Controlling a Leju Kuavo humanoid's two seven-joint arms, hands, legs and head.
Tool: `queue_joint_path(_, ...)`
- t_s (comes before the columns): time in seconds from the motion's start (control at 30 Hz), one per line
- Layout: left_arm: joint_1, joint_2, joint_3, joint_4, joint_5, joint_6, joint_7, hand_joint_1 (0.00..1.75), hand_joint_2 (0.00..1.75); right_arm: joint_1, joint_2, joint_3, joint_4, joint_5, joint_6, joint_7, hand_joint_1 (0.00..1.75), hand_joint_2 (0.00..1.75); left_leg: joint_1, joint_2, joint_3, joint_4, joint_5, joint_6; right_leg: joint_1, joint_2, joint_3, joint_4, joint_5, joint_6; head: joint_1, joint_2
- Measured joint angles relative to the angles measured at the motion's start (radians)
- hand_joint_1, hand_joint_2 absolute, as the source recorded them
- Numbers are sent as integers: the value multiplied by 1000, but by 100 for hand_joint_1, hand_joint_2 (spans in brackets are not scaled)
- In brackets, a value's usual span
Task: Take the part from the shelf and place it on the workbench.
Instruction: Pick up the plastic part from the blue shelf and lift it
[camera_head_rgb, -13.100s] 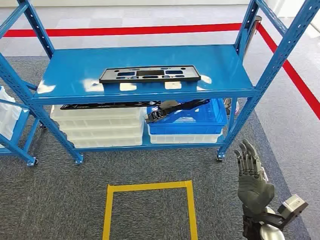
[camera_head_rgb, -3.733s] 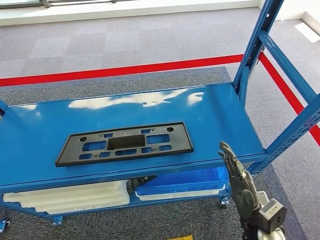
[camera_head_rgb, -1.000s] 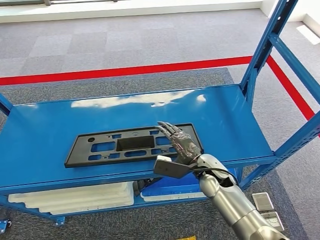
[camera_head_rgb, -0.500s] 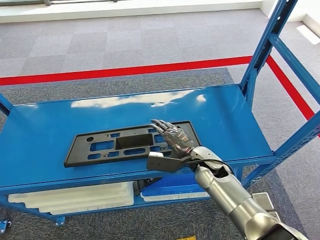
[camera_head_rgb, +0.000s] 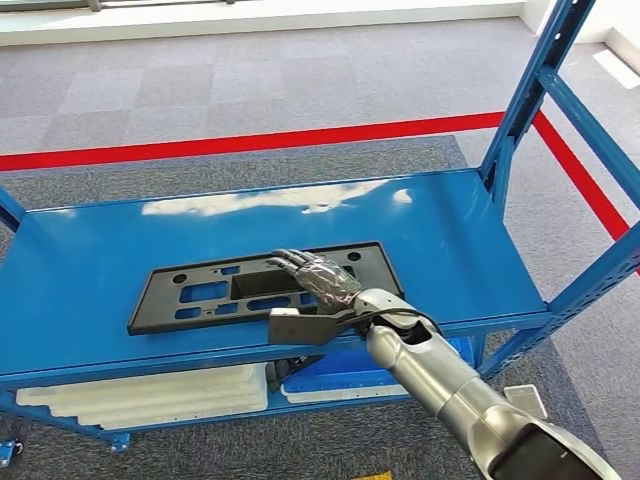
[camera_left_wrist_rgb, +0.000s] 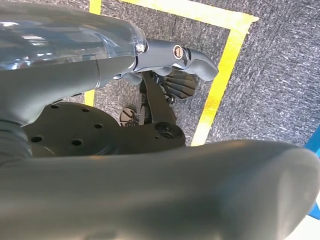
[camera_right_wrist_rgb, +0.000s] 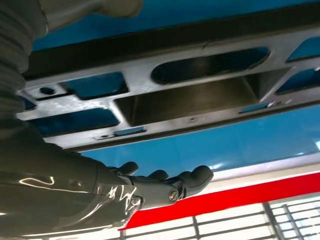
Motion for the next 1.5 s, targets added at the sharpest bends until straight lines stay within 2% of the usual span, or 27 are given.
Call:
queue_joint_path(0.23, -3, -1, 0, 0, 1, -3, -3, 0, 0, -41, 39, 58, 74, -3, 15, 18, 0, 175, 0, 0, 0, 0, 0, 0, 0, 0, 0, 0, 0, 0, 0, 0)
queue_joint_path(0.47, -4, -3, 1, 0, 4, -4, -5, 0, 0, -78, 53, 99, 138, -7, 27, 36, 0, 175, 0, 0, 0, 0, 0, 0, 0, 0, 0, 0, 0, 0, 0, 0)
queue_joint_path(0.53, -5, -3, 1, 0, 9, -5, -5, 0, 0, -91, 53, 110, 155, -7, 29, 44, 62, 175, 0, 0, 0, 0, 0, 0, 0, 0, 0, 0, 0, 0, 0, 0)
queue_joint_path(0.6, -5, -3, 1, 0, 15, -7, -7, 0, 0, -101, 53, 117, 166, -2, 29, 51, 149, 175, 0, 0, 0, 0, 0, 0, 0, 0, 0, 0, 0, 0, 0, 0)
queue_joint_path(0.67, -5, -4, 2, 1, 17, -9, -10, 0, 0, -108, 53, 123, 173, 12, 21, 64, 175, 175, 0, 0, 0, 0, 0, 0, 0, 0, 0, 0, 0, 0, 0, 0)
queue_joint_path(0.97, -5, -6, 2, 1, 19, -10, -21, 0, 0, -117, 50, 150, 170, 145, -55, 158, 175, 175, 0, 0, 0, 0, 0, 0, 0, 0, 0, 0, 0, 0, 0, 0)
queue_joint_path(1.23, -6, -6, 2, 1, 18, -10, -23, 0, 0, -105, 47, 145, 125, 186, -87, 169, 175, 175, 0, 0, 1, 0, 0, 0, 0, 0, 0, 0, 0, 0, 0, 0)
queue_joint_path(1.5, -4, -6, 2, 1, 19, -6, -29, 0, 0, 8, 17, 64, -50, 216, -169, 152, 175, 175, 0, 0, 1, 0, 0, 0, 0, 0, 0, 0, 0, 0, 0, 0)
